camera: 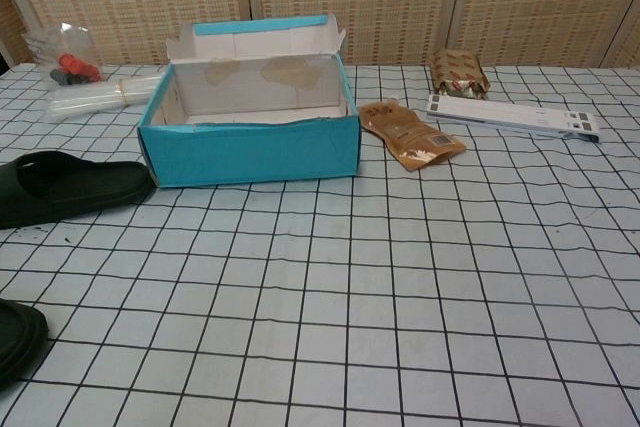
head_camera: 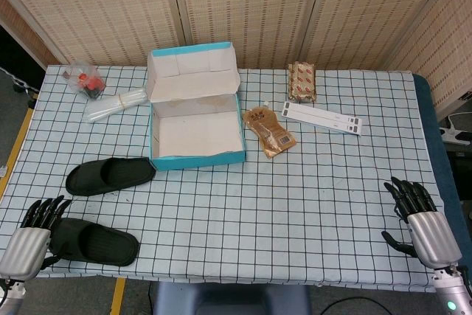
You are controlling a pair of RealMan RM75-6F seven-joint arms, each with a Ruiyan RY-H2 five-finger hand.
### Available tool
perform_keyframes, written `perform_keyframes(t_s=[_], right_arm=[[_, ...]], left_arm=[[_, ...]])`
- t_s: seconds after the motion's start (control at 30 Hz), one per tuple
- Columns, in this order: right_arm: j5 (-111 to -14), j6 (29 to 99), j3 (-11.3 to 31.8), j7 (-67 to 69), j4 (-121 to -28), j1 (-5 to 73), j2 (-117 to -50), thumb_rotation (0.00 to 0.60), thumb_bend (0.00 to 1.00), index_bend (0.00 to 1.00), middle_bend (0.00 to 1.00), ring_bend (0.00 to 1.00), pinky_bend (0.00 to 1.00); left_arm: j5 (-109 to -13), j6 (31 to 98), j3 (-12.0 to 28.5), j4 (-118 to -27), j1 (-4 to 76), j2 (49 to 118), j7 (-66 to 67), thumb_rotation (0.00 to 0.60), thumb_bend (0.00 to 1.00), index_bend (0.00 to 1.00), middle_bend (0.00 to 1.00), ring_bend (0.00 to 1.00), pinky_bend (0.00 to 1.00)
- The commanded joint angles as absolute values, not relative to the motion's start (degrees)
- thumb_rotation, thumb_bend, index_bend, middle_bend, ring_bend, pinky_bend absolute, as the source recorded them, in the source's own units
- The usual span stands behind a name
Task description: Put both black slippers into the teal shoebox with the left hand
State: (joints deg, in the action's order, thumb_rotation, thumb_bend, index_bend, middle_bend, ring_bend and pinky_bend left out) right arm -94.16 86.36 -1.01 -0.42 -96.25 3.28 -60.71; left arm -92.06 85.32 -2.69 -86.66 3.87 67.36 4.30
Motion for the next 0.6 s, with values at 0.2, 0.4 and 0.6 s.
perform_keyframes(t_s=[0.2, 0.4, 0.6], right_arm=[[-95.1, 87.7, -1.2, 0.4, -96.5, 2.8, -60.2, 0.6, 0.12, 0.0, 0.0, 0.0, 0.0], [-95.3, 87.3, -1.3, 0.8, -96.3, 3.0, -60.1, 0.6, 0.12, 0.0, 0.0, 0.0, 0.0], [-96.0, 86.7, -1.8, 1.8, -96.5, 3.2, -59.7, 0.6, 0.12, 0.0, 0.0, 0.0, 0.0]], left_arm=[[-94.0, 85.6, -4.1, -87.3, 3.5, 67.3, 4.3, 0.6, 0.34, 0.0, 0.0, 0.0, 0.02], [-95.2, 83.4, -5.9, -88.3, 4.0, 66.8, 4.2, 0.6, 0.34, 0.0, 0.0, 0.0, 0.02], [-91.0, 73.4, -7.0, -90.6, 6.8, 65.6, 8.4, 0.6, 0.33, 0.0, 0.0, 0.0, 0.01]])
